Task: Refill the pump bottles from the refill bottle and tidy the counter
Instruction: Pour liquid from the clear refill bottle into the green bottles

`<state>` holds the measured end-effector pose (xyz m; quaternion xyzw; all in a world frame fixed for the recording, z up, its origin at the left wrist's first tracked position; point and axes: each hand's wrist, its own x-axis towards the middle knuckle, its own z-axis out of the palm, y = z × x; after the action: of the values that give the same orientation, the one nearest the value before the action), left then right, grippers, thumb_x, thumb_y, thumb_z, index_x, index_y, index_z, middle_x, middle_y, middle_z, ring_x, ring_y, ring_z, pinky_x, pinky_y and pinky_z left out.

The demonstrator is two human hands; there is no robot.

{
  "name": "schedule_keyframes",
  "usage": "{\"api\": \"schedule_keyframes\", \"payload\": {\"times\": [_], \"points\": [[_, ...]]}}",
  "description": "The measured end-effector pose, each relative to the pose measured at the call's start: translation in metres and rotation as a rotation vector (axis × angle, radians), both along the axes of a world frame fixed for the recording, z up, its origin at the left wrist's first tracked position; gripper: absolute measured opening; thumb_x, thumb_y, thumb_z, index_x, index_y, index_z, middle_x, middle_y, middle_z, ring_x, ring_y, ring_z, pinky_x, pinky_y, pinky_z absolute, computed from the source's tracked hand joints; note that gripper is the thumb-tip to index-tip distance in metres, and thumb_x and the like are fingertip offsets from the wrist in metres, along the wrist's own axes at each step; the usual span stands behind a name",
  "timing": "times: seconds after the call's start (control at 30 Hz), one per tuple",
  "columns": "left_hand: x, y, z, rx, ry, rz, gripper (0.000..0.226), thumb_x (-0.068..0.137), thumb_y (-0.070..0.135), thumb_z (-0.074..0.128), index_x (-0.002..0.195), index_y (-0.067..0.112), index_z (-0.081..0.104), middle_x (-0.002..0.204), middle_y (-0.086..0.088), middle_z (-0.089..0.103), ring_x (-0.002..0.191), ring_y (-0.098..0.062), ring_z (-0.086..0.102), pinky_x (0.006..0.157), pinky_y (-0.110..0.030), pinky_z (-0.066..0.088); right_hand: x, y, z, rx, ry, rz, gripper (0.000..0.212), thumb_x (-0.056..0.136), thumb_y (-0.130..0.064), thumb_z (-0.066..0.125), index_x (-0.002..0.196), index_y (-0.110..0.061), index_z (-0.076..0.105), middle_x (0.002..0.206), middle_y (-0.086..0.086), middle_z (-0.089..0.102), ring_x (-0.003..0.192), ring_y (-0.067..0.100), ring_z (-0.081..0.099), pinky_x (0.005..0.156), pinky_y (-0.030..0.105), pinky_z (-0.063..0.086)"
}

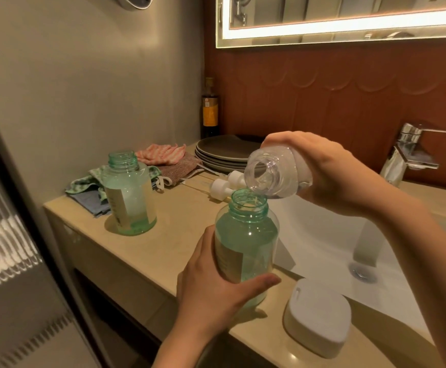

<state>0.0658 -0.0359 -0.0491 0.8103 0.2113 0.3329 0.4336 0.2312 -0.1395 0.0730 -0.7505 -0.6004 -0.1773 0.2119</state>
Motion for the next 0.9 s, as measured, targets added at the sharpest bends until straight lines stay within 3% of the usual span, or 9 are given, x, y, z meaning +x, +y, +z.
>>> {"api": "schedule_keyframes", "payload": {"times": [0.17, 0.33, 0.47, 0.6, 0.8, 0.9], "points": [[0.0001, -0.0002, -0.0002, 0.008, -0.001, -0.007, 0.080, 0.025, 0.094, 0.052, 0.098, 0.074, 0.026, 0.099, 0.049, 0.043, 0.096, 0.030, 0.037, 0.073, -0.003, 0.028, -0.0009, 0.0002, 0.0005, -0.006, -0.015, -0.011, 0.079, 0.072, 0.005, 0.073, 0.135, -0.031, 0.041, 0.127, -0.003, 0.053, 0.110, 0.009, 0.043, 0.092, 0.037, 0.043], [-0.0003, 0.0004, -0.0014, 0.015, 0.005, -0.008, 0.084, 0.026, 0.097, 0.048, 0.101, 0.067, 0.030, 0.101, 0.042, 0.046, 0.098, 0.030, 0.037, 0.075, -0.004, 0.029, -0.0014, 0.0004, 0.0003, -0.009, -0.045, -0.024, 0.079, 0.072, 0.007, 0.072, 0.135, -0.030, 0.042, 0.129, -0.004, 0.052, 0.108, 0.004, 0.038, 0.089, 0.025, 0.034], [0.0001, 0.0004, -0.0021, 0.020, 0.010, -0.002, 0.087, 0.025, 0.098, 0.046, 0.103, 0.062, 0.032, 0.104, 0.038, 0.047, 0.098, 0.028, 0.038, 0.079, -0.017, 0.035, -0.0014, 0.0002, 0.0005, -0.007, -0.064, -0.024, 0.079, 0.072, 0.009, 0.071, 0.134, -0.031, 0.042, 0.129, -0.002, 0.053, 0.116, 0.016, 0.046, 0.091, 0.029, 0.037], [0.0002, 0.0000, -0.0024, 0.017, 0.021, 0.002, 0.092, 0.025, 0.099, 0.045, 0.107, 0.060, 0.031, 0.108, 0.037, 0.047, 0.099, 0.025, 0.039, 0.088, -0.024, 0.038, -0.0015, 0.0002, 0.0007, -0.010, -0.070, -0.027, 0.078, 0.073, 0.008, 0.070, 0.134, -0.032, 0.042, 0.129, -0.003, 0.052, 0.116, 0.015, 0.045, 0.089, 0.028, 0.036], [0.0002, 0.0005, -0.0027, 0.033, 0.011, -0.009, 0.085, 0.026, 0.099, 0.044, 0.103, 0.063, 0.031, 0.103, 0.039, 0.046, 0.097, 0.029, 0.037, 0.075, -0.009, 0.032, -0.0011, -0.0002, 0.0016, -0.012, -0.100, -0.025, 0.076, 0.073, 0.006, 0.072, 0.134, -0.030, 0.043, 0.128, -0.003, 0.052, 0.110, 0.007, 0.040, 0.086, 0.024, 0.031], [0.0014, 0.0010, -0.0043, 0.032, -0.007, -0.004, 0.084, 0.028, 0.098, 0.046, 0.101, 0.060, 0.034, 0.102, 0.036, 0.049, 0.098, 0.024, 0.041, 0.076, -0.016, 0.037, -0.0002, 0.0002, 0.0017, -0.010, -0.114, -0.029, 0.076, 0.073, 0.006, 0.071, 0.133, -0.031, 0.043, 0.128, -0.003, 0.053, 0.112, 0.013, 0.044, 0.086, 0.026, 0.031]]}}
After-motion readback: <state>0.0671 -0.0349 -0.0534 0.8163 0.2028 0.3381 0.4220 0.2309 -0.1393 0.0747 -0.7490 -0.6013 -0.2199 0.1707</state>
